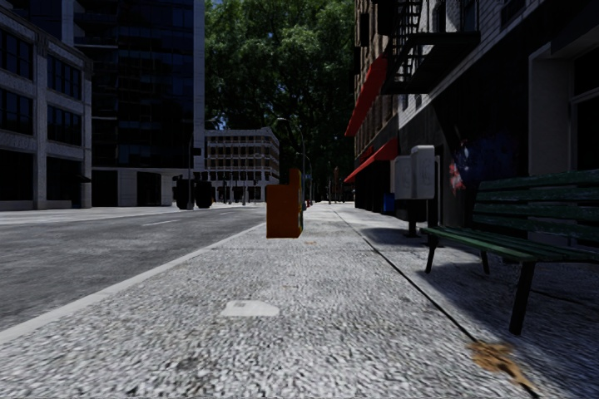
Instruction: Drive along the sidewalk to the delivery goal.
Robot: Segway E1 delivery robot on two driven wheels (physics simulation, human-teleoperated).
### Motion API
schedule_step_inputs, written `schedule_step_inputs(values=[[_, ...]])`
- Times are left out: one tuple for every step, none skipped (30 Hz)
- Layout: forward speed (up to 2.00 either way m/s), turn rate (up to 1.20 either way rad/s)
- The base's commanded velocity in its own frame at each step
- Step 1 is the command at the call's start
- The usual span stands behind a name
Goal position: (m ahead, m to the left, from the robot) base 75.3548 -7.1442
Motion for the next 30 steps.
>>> schedule_step_inputs(values=[[2.0, 0.0], [2.0, 0.0], [2.0, 0.0], [2.0, 0.0], [2.0, 0.0], [2.0, 0.0], [2.0, 0.0], [2.0, 0.0], [2.0, 0.0], [2.0, 0.0], [2.0, 0.0], [2.0, 0.0], [2.0, 0.0], [2.0, -0.01], [2.0, -0.01], [2.0, -0.06], [2.0, -0.13], [2.0, -0.23], [2.0, -0.29], [2.0, -0.29], [2.0, -0.32], [2.0, -0.33], [2.0, -0.33], [2.0, -0.33], [2.0, -0.33], [2.0, -0.33], [2.0, -0.31], [2.0, -0.31], [2.0, -0.23], [2.0, -0.12]])
